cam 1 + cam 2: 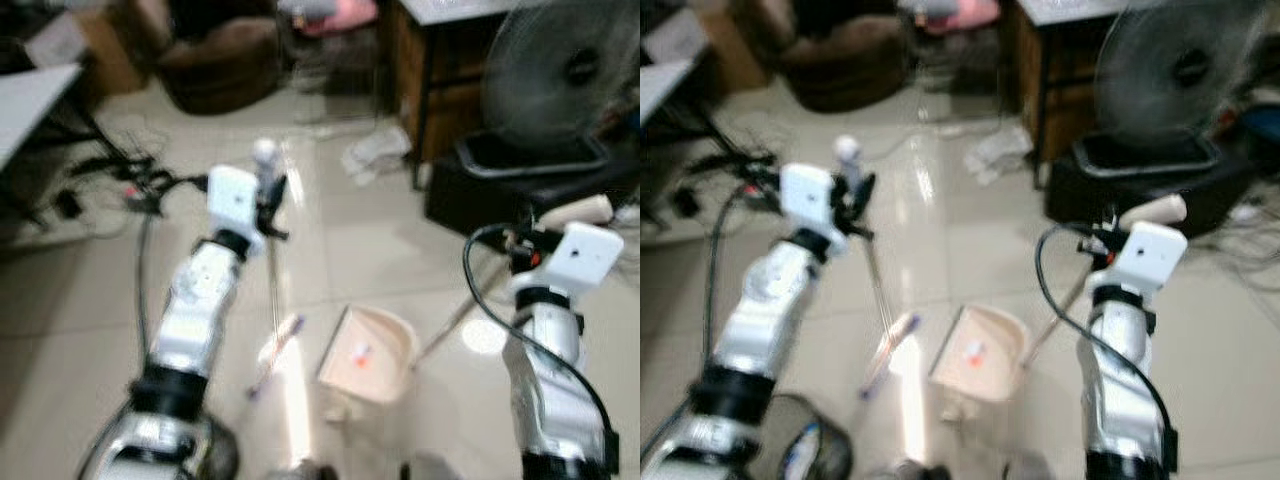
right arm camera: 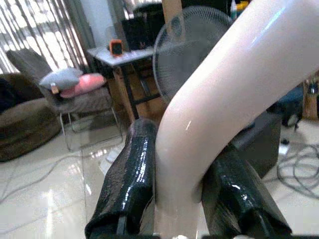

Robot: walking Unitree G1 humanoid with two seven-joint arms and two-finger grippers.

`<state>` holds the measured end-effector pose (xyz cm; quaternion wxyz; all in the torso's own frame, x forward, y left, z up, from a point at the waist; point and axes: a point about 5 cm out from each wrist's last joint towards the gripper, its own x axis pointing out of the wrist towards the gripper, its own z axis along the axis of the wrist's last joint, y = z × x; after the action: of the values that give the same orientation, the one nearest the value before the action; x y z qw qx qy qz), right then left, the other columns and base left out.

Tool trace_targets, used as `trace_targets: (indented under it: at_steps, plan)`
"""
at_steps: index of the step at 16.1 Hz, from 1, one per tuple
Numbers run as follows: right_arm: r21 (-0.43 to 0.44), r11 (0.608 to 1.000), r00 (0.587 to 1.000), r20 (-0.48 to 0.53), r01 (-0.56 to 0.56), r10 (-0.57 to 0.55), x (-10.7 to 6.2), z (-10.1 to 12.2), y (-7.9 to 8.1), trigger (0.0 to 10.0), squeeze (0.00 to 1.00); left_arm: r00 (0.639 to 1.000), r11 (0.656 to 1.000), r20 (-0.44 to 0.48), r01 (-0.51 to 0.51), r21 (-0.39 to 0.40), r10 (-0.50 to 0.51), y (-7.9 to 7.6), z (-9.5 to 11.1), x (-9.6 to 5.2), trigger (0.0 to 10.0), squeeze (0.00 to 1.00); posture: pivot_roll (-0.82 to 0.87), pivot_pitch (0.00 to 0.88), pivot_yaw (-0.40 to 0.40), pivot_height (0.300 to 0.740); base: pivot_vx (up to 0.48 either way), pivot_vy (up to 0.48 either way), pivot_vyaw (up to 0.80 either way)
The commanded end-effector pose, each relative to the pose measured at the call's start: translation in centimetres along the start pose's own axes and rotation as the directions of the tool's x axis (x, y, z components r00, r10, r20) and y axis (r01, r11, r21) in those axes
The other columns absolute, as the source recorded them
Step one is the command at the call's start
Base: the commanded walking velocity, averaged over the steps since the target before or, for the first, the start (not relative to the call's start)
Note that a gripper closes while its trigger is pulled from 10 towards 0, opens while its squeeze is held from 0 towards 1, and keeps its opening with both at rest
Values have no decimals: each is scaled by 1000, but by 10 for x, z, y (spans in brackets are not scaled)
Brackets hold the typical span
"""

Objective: Sweep floor

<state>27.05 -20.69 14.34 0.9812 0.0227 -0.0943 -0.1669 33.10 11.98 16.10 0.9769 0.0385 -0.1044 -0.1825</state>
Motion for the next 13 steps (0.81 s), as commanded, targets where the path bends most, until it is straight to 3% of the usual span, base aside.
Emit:
trace_targets:
  at_steps: [1,13]
  plan:
    - [-6,1000,999,32,4,-4,0,7,-1,10000,0,1000,1000,25,-10,13,10,6,6,-1,10000,0,-28,87,127,740,0,0,0]
    - [-3,1000,1000,17,24,-24,-5,4,-4,10000,0,1000,1000,11,9,19,-9,5,4,-4,10000,0,-22,117,137,740,0,0,0]
